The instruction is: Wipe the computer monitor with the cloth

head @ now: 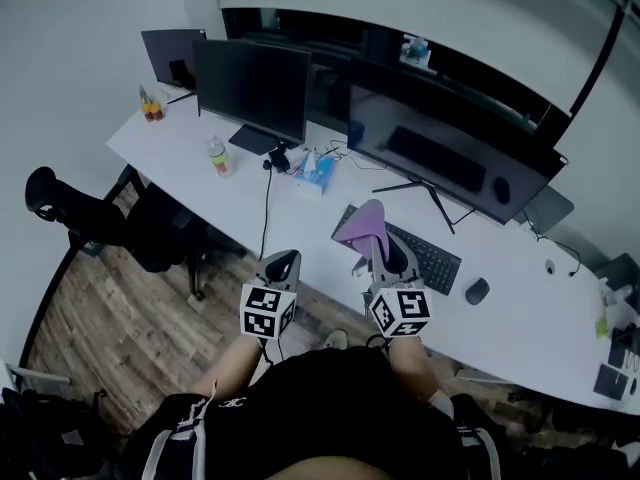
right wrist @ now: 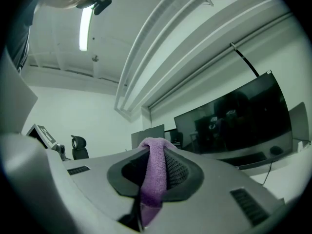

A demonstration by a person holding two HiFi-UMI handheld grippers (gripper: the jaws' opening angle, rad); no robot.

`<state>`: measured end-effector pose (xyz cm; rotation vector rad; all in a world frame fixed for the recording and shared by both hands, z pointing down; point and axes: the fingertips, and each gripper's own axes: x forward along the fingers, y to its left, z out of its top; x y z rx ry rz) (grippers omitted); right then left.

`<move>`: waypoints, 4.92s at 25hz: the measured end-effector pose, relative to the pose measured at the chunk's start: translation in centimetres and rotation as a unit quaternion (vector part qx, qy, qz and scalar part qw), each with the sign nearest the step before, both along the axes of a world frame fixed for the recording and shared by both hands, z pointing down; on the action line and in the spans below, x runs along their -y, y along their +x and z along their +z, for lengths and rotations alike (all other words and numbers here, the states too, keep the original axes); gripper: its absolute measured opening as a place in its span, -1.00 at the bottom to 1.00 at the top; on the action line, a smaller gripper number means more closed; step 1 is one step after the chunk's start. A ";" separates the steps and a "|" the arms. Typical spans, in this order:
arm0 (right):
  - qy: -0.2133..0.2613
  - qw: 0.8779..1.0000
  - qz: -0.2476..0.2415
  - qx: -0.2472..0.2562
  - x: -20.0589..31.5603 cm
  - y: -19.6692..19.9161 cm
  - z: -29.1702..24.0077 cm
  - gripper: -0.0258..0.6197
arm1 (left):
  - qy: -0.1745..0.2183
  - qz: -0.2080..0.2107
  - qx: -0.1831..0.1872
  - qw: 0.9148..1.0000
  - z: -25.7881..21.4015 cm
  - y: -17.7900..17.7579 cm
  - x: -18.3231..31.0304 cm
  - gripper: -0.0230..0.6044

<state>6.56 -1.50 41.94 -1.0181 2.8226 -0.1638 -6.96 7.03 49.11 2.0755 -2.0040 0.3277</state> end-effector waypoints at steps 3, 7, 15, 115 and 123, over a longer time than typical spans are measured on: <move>-0.007 1.000 0.015 0.003 3.7 -0.1 0.0 -0.71 | -0.004 0.017 0.004 1.000 -0.1 -0.3 4.3 -0.88; -0.010 1.000 0.029 0.003 7.6 0.3 0.0 -0.71 | -0.006 0.035 0.001 0.999 -0.4 0.0 9.4 -0.88; -0.030 0.997 0.074 -0.004 11.2 3.8 1.1 -0.71 | -0.030 0.087 -0.003 0.996 1.1 3.4 14.8 -0.88; 0.171 0.895 0.147 -0.386 40.7 -25.6 -18.2 -0.70 | -0.012 0.121 -0.069 0.990 4.6 -24.0 31.7 -0.88; 0.183 0.889 0.159 -0.388 40.2 -24.3 -18.3 -0.70 | -0.007 0.132 -0.058 0.990 3.8 -22.6 31.8 -0.88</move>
